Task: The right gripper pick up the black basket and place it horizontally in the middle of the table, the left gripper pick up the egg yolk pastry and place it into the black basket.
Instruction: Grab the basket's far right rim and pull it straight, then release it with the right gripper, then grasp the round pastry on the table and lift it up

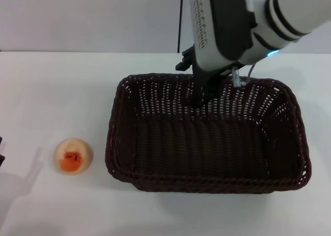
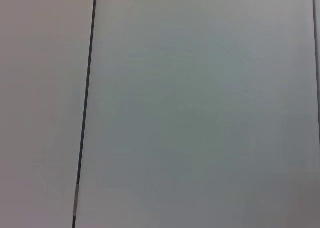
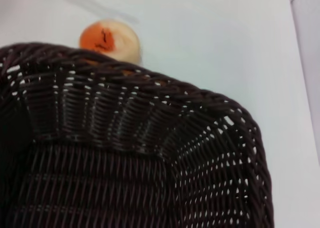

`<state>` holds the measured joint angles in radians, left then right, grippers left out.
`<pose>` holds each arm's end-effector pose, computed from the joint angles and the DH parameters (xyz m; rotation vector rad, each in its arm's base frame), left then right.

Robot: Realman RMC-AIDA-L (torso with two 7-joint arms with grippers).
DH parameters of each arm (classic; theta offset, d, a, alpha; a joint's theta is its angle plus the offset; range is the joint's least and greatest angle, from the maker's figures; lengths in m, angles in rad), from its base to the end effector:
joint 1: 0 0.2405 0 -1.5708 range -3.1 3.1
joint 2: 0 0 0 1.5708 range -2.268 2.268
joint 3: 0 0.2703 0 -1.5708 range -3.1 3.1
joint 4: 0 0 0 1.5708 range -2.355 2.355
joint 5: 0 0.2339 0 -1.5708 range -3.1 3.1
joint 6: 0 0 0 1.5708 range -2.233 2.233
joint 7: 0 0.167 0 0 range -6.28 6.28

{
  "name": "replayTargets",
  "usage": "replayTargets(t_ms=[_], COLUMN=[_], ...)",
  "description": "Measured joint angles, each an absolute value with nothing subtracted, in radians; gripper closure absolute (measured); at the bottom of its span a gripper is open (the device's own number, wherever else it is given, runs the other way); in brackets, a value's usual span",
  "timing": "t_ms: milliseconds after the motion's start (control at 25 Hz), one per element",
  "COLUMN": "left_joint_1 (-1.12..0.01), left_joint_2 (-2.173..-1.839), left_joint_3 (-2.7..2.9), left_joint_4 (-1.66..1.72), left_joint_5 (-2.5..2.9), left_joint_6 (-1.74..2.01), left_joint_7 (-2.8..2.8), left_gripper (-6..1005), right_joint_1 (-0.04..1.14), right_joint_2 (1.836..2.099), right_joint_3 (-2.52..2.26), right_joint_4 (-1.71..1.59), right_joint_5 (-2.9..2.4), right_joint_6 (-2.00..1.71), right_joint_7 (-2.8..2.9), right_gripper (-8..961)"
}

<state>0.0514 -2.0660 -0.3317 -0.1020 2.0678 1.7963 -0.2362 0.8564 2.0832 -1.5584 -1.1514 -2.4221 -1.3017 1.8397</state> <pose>-0.3895 0.1471 -0.0170 -1.5593 -0.4714 -0.8572 0.0932 0.4221 -0.0921 -2.8704 -0.4302 -0.4542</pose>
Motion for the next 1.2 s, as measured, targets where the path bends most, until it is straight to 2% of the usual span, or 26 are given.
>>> replayTargets(t_ms=[120, 360, 400, 440, 520, 640, 680, 720, 840, 960, 1200], left_joint_1=[0.052, 0.048, 0.025, 0.025, 0.002, -0.037, -0.044, -0.049, -0.061, -0.097, -0.135], left_joint_2=[-2.066, -2.061, -2.060, -2.060, -2.060, -2.060, -2.060, -2.060, -2.060, -2.063, -2.066], left_joint_3=[-0.331, -0.325, -0.283, -0.283, -0.220, -0.056, -0.027, -0.007, 0.038, 0.142, 0.160], left_joint_4=[-0.100, -0.055, 0.033, 0.033, 0.113, 0.259, 0.282, 0.298, 0.317, 0.325, 0.279], left_joint_5=[2.068, 2.071, 2.079, 2.079, 2.081, 2.082, 2.082, 2.082, 2.082, 2.082, 2.082], left_joint_6=[1.796, 1.785, 1.782, 1.782, 1.774, 1.744, 1.734, 1.722, 1.692, 1.584, 1.506], left_joint_7=[-0.236, -0.303, -0.396, -0.396, -0.464, -0.579, -0.594, -0.605, -0.621, -0.637, -0.617], left_gripper=[213, 215, 215, 215, 216, 217, 217, 217, 218, 219, 220], right_joint_1=[0.854, 0.768, 0.700, 0.700, 0.611, 0.405, 0.405, 0.324, 0.255, 0.124, 0.046], right_joint_2=[2.083, 2.081, 2.080, 2.080, 2.079, 2.088, 2.088, 2.092, 2.091, 2.082, 2.082], right_joint_3=[-1.567, -1.517, -1.482, -1.482, -1.439, -1.356, -1.356, -1.322, -1.288, -1.234, -1.191], right_joint_4=[-1.164, -1.310, -1.391, -1.391, -1.483, -1.634, -1.634, -1.642, -1.592, -1.371, -1.150], right_joint_5=[-2.427, -2.404, -2.350, -2.350, -2.263, -2.045, -2.045, -1.926, -1.782, -1.355, -1.041], right_joint_6=[-1.308, -1.326, -1.337, -1.337, -1.345, -1.341, -1.341, -1.343, -1.350, -1.370, -1.438], right_joint_7=[1.856, 1.905, 1.911, 1.911, 1.912, 1.904, 1.904, 1.882, 1.824, 1.545, 1.292], right_gripper=[187, 186, 186, 187, 187, 186, 186, 186, 186, 187, 187])
